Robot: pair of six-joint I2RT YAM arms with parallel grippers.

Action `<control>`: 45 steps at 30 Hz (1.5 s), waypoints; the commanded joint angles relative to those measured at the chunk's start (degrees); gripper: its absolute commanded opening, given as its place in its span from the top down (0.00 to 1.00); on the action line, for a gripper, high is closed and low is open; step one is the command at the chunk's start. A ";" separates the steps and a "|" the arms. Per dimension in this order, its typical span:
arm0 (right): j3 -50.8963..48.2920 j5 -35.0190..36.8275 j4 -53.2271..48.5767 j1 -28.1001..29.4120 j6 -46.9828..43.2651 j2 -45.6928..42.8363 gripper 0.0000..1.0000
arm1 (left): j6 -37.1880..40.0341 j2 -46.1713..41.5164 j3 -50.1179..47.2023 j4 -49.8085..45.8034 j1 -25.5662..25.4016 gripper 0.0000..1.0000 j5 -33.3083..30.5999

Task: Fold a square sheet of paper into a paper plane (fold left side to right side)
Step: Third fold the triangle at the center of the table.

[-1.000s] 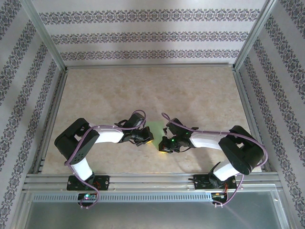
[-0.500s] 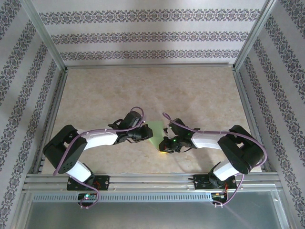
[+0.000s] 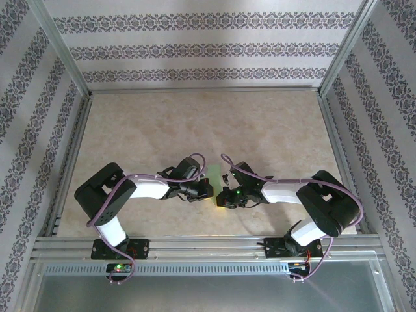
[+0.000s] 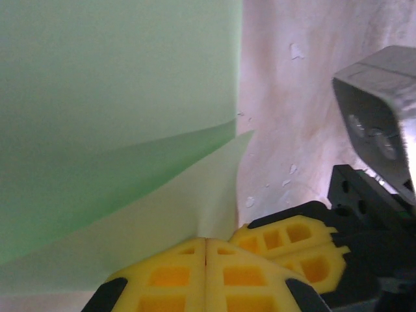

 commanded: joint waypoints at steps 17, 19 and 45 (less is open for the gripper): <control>-1.58 8.06 -9.65 -0.14 -1.60 6.05 1.00 | -1.14 2.05 -0.71 0.32 2.34 0.98 -3.17; -1.52 8.09 -9.78 -0.04 -1.60 6.14 1.00 | -1.61 2.53 -1.15 0.82 2.87 0.98 -3.09; -1.08 8.28 -12.31 0.03 -1.89 5.27 1.00 | 6.77 -2.07 -4.22 -2.82 17.14 1.00 -2.74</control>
